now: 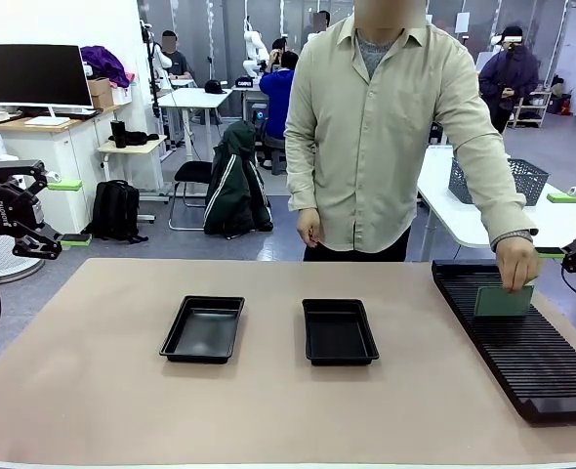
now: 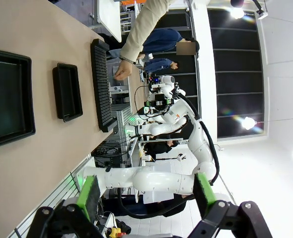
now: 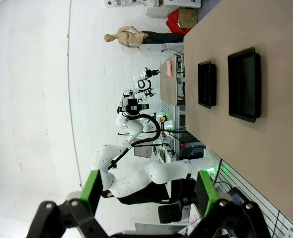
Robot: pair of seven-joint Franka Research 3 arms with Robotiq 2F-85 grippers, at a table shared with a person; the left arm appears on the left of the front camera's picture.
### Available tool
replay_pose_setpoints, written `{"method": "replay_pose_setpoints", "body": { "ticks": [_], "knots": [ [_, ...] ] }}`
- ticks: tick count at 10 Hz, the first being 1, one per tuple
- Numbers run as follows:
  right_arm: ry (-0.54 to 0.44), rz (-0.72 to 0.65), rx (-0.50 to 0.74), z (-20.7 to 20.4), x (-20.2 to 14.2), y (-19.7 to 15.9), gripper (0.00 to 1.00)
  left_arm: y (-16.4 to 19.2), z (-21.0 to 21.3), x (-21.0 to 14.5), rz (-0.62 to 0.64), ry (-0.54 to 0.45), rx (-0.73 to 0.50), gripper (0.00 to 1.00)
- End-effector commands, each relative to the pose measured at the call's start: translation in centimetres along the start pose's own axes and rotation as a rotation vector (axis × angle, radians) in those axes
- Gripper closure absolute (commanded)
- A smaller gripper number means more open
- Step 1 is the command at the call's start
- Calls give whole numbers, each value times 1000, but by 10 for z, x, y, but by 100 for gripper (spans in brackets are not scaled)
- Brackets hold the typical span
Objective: Inspect and transfer BCBs to ESD trays.
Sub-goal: Pick up the Blank PCB from the PCB Rack and place it in the left ESD tray.
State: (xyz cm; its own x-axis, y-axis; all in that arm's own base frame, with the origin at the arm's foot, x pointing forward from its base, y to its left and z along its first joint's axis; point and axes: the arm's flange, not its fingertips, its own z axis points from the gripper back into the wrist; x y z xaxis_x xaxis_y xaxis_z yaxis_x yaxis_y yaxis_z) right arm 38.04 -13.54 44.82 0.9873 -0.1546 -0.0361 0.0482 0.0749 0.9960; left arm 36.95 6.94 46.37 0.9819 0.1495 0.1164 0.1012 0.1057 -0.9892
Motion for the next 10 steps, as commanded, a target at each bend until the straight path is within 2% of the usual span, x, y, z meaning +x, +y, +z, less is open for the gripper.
{"method": "replay_pose_setpoints", "body": {
  "ticks": [1, 10],
  "knots": [
    [-2, 1, 0, 1, 0, 0, 0, 0, 0, 0, 0, 1, -1, 0],
    [-2, 1, 0, 1, 0, 0, 0, 0, 0, 0, 0, 1, -1, 0]
  ]
}}
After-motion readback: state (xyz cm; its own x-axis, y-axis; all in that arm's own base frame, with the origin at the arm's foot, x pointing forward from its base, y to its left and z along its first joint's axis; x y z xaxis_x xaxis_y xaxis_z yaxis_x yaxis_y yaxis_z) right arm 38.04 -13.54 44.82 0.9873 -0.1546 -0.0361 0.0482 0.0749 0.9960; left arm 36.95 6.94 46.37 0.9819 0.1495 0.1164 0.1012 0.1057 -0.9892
